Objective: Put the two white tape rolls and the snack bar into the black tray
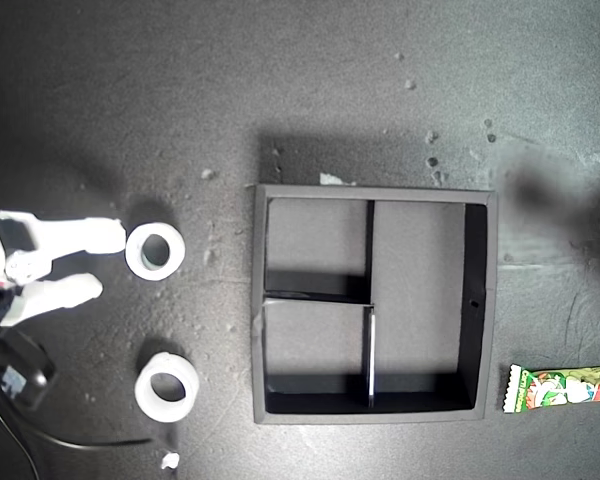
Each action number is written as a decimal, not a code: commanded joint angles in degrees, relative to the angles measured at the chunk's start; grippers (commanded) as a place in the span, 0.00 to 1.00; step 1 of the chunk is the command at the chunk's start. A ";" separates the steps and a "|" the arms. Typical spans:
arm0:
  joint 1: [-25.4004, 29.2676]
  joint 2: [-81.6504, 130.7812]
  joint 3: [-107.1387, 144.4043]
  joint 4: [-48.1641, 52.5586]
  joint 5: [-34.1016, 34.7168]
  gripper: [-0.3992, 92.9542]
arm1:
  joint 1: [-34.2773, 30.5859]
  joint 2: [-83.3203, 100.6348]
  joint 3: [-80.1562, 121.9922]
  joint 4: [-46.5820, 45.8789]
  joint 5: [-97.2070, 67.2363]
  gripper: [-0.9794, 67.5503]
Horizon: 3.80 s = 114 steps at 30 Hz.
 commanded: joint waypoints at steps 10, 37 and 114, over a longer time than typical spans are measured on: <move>4.22 -11.51 -17.05 -4.92 5.80 0.22 | 5.89 -0.09 -3.43 -27.86 -52.29 0.01; 2.37 -67.24 -32.96 -10.37 2.37 0.23 | -18.02 -76.29 -90.88 -2.99 -73.12 0.38; -2.99 -120.85 -123.66 41.22 11.69 0.01 | -35.42 -78.49 -70.22 12.48 10.55 0.01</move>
